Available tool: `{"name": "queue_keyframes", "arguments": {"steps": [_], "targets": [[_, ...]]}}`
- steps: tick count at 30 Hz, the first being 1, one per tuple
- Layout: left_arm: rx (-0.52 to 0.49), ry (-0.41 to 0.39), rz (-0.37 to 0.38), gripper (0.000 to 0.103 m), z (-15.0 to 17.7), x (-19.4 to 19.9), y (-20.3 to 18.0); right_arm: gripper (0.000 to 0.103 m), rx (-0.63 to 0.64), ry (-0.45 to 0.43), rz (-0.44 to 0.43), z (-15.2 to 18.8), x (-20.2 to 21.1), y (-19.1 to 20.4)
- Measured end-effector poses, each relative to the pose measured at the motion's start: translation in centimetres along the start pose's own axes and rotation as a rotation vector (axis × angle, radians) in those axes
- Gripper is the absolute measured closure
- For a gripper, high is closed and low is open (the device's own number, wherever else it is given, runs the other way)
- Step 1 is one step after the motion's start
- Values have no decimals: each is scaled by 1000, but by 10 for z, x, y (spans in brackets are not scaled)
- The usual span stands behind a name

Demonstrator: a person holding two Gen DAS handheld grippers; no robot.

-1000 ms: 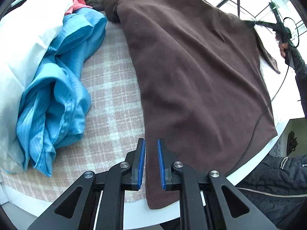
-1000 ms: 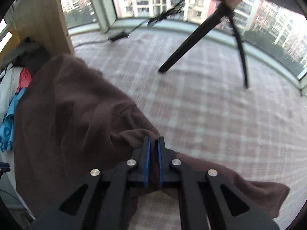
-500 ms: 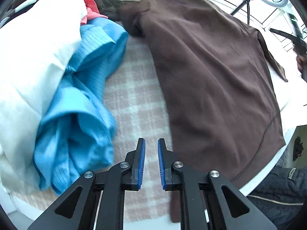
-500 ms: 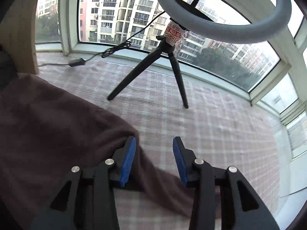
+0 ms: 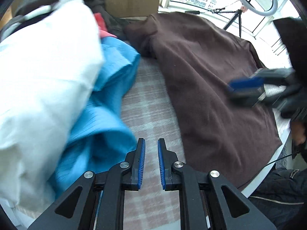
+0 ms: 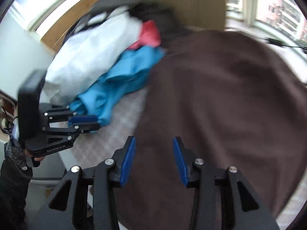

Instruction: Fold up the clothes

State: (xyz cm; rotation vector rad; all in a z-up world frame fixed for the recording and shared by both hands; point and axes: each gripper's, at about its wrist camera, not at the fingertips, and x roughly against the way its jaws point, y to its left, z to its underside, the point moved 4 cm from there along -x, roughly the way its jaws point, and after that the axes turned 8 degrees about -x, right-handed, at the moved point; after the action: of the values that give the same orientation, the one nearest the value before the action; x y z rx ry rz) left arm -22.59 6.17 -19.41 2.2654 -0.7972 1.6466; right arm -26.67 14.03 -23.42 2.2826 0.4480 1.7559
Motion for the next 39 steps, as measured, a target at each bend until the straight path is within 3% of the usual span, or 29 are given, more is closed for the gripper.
{"name": "queue_keyframes", "arguments": {"steps": [4, 7, 8, 10, 11, 13, 16, 18, 20, 22, 23, 26, 30, 34, 35, 36, 37, 39], "targets": [[-23, -23, 13, 90, 7, 16, 16, 63, 99, 77, 226, 9, -56, 29], [-44, -37, 46, 90, 8, 19, 21, 63, 139, 98, 310, 14, -75, 31], [-52, -41, 58, 90, 8, 18, 22, 63, 161, 92, 315, 15, -78, 32], [-76, -42, 87, 90, 3, 16, 20, 76, 164, 77, 300, 14, -75, 27], [-93, -38, 100, 90, -1, 11, 17, 94, 144, 74, 288, 13, -71, 22], [-126, -28, 127, 90, -8, 1, 12, 97, 54, 67, 199, 9, -58, 9], [-161, -19, 153, 90, -19, -8, 7, 101, -35, -4, 230, 3, -31, -16], [-177, -9, 174, 90, -26, -15, 4, 101, -153, -24, 142, 3, -11, -35], [-200, 5, 175, 90, -31, -22, 1, 101, -217, -62, 163, 3, 6, -47], [-206, 3, 188, 90, -32, -21, 2, 99, -244, -72, 175, 0, 12, -40], [-201, -2, 185, 90, -32, -18, 4, 93, -258, -54, 154, 0, 8, -33], [-184, -16, 173, 90, -29, -8, 15, 59, -230, 12, 100, 7, -16, -6], [-174, -13, 161, 90, -20, -2, 24, 58, -117, 114, 149, 21, -64, 31], [-176, -21, 169, 90, -14, 2, 25, 58, 43, 100, 326, 29, -94, 51], [-176, -24, 176, 90, -14, 1, 24, 61, 84, 91, 344, 30, -95, 54], [-175, -26, 184, 90, -14, 1, 23, 83, 106, 81, 369, 30, -94, 54], [-181, -24, 192, 90, -13, -1, 20, 93, 97, 75, 359, 29, -89, 51], [-196, -19, 210, 90, -13, -7, 13, 94, -49, 59, 196, 23, -72, 33]]}}
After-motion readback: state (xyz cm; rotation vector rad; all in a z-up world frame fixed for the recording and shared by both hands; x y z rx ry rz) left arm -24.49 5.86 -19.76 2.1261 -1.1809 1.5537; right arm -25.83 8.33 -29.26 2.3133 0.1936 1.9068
